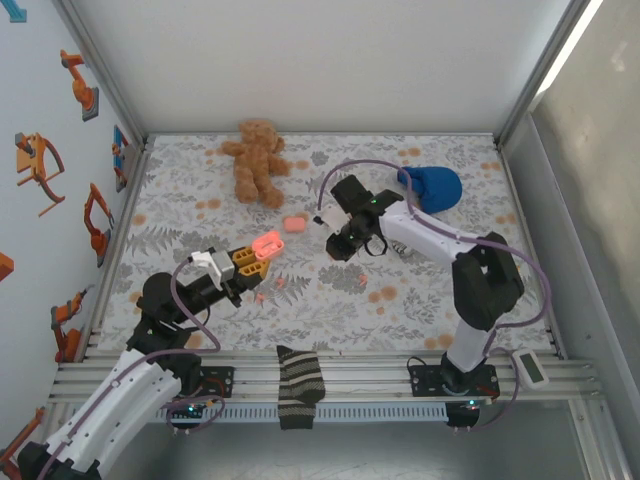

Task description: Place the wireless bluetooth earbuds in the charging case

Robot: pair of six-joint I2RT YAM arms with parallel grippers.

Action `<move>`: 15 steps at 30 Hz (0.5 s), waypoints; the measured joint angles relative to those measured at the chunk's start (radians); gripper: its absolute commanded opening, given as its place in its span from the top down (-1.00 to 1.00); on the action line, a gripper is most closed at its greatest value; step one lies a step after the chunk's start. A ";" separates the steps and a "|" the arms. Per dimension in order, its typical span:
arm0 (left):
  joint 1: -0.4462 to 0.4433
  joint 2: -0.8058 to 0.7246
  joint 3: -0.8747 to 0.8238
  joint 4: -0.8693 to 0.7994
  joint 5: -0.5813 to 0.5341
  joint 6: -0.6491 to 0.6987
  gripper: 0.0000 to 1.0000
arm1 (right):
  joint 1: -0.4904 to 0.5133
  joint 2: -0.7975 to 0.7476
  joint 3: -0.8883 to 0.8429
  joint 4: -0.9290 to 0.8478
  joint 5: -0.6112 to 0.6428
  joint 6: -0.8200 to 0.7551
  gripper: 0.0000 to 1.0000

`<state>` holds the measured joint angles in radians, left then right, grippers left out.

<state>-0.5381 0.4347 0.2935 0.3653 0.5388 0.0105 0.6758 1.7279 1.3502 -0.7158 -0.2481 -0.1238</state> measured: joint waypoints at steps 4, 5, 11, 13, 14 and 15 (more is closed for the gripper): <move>-0.004 0.049 0.000 0.038 0.000 -0.004 0.99 | 0.000 -0.149 -0.008 0.017 0.052 0.019 0.70; -0.005 0.064 0.000 0.052 0.000 -0.007 0.99 | 0.000 -0.191 -0.009 0.026 0.066 0.023 0.69; -0.013 0.158 0.002 0.132 0.001 -0.027 1.00 | 0.008 -0.377 -0.009 0.080 0.132 0.026 0.70; -0.018 0.193 0.006 0.158 0.004 -0.034 1.00 | 0.018 -0.422 -0.009 0.108 0.142 0.026 0.70; -0.020 0.209 0.009 0.170 0.004 -0.037 1.00 | 0.026 -0.441 -0.009 0.121 0.147 0.025 0.70; -0.024 0.227 0.012 0.184 0.005 -0.041 1.00 | 0.034 -0.462 -0.009 0.137 0.150 0.025 0.70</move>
<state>-0.5617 0.6621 0.3054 0.5495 0.5434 -0.0307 0.7101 1.2663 1.3415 -0.5785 -0.0978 -0.0990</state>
